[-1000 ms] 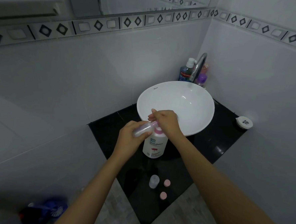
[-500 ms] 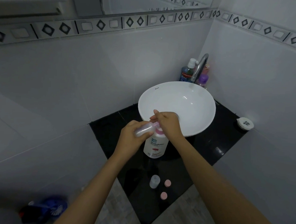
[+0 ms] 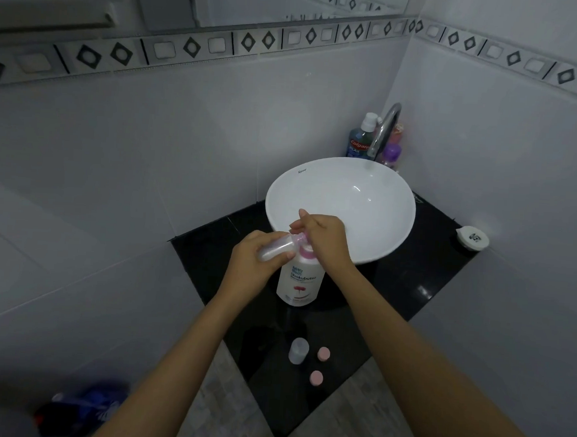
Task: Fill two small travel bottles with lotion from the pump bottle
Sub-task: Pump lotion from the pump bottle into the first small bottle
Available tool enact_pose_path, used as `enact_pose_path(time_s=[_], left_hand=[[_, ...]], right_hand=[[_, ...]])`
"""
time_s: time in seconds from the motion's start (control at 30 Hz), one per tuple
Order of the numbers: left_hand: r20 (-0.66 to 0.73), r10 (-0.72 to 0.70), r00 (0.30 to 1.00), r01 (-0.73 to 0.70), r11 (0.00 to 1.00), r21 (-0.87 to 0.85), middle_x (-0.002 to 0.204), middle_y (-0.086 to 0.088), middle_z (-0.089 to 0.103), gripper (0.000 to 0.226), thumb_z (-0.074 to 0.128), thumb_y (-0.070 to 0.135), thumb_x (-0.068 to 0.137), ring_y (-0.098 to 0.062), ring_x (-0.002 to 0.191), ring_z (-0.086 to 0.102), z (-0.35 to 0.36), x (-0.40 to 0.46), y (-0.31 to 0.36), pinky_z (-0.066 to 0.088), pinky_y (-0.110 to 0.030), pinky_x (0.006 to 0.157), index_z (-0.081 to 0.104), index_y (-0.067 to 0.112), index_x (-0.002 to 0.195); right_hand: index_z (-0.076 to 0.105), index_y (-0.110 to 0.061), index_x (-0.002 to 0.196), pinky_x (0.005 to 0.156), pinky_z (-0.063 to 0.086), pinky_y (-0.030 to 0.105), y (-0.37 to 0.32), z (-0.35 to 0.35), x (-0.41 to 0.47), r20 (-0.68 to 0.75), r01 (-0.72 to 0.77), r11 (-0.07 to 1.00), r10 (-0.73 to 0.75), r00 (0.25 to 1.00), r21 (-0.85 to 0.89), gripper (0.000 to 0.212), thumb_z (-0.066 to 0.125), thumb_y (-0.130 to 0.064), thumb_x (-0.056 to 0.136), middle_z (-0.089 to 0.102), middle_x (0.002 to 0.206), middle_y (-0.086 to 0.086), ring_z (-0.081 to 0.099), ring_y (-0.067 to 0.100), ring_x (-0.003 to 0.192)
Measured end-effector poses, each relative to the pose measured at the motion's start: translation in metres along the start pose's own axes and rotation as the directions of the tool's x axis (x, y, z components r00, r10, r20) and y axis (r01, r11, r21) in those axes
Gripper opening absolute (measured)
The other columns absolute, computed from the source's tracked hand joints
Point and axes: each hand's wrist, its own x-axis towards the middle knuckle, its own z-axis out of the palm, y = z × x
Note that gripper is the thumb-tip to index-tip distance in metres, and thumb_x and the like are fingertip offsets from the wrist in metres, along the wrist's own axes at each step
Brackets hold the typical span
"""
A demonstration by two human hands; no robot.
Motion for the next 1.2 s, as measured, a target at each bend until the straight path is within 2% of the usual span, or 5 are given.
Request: enact_pose_path(time_s=[0.3,0.37,0.77,0.97,1.2], left_hand=[[0.018,-0.031,0.999,0.030,0.999,0.029,0.097,0.011,0.059,0.036,0.071,0.028,0.083,0.003,0.087,0.058,0.001,0.002,-0.003,0.040,-0.010,0.069,0.066,0.024,0.118],[0.023,-0.036,0.999,0.036,0.999,0.028,0.098,0.009,0.059,0.036,0.072,0.028,0.082,0.005,0.086,0.058,0.000,0.001,-0.004,0.041,-0.009,0.068,0.066,0.024,0.118],[0.002,-0.015,1.000,0.015,1.000,-0.015,0.098,0.006,0.061,0.035,0.072,0.027,0.082,0.015,0.084,0.057,-0.002,0.004,0.000,0.043,0.000,0.065,0.067,0.023,0.117],[0.009,-0.030,1.000,0.030,0.999,-0.015,0.097,0.004,0.061,0.035,0.073,0.025,0.082,0.008,0.084,0.059,0.001,0.002,-0.005,0.043,0.000,0.067,0.068,0.022,0.117],[0.002,-0.025,1.000,0.025,0.998,-0.051,0.100,0.005,0.062,0.034,0.073,0.026,0.081,0.010,0.086,0.059,-0.002,0.001,0.001,0.044,0.000,0.067,0.068,0.024,0.115]], right_hand=[[0.075,-0.004,0.087,0.069,0.053,0.023,0.009,0.005,-0.002,0.000,-0.037,0.999,0.037,0.999,0.026,0.043,0.045,-0.034,0.098,0.070,0.083,0.008,0.062,0.013,0.073],[0.075,-0.005,0.088,0.064,0.050,0.015,0.009,0.006,-0.005,0.000,-0.038,0.999,0.038,0.999,0.001,0.041,0.046,-0.033,0.097,0.069,0.081,0.005,0.061,0.010,0.071],[0.074,0.002,0.081,0.081,0.050,0.030,-0.010,0.003,-0.010,-0.052,-0.060,0.990,0.067,0.996,0.128,0.041,0.045,-0.023,0.097,0.072,0.077,0.014,0.065,0.021,0.074],[0.074,0.003,0.090,0.052,0.041,0.003,0.000,0.006,-0.012,-0.054,-0.062,0.993,0.068,0.996,0.097,0.041,0.044,-0.025,0.098,0.066,0.073,0.003,0.059,0.006,0.067],[0.074,-0.002,0.086,0.060,0.045,0.008,-0.009,-0.003,-0.007,-0.005,-0.045,0.997,0.046,0.999,0.069,0.036,0.051,-0.029,0.095,0.072,0.086,0.010,0.062,0.013,0.076]])
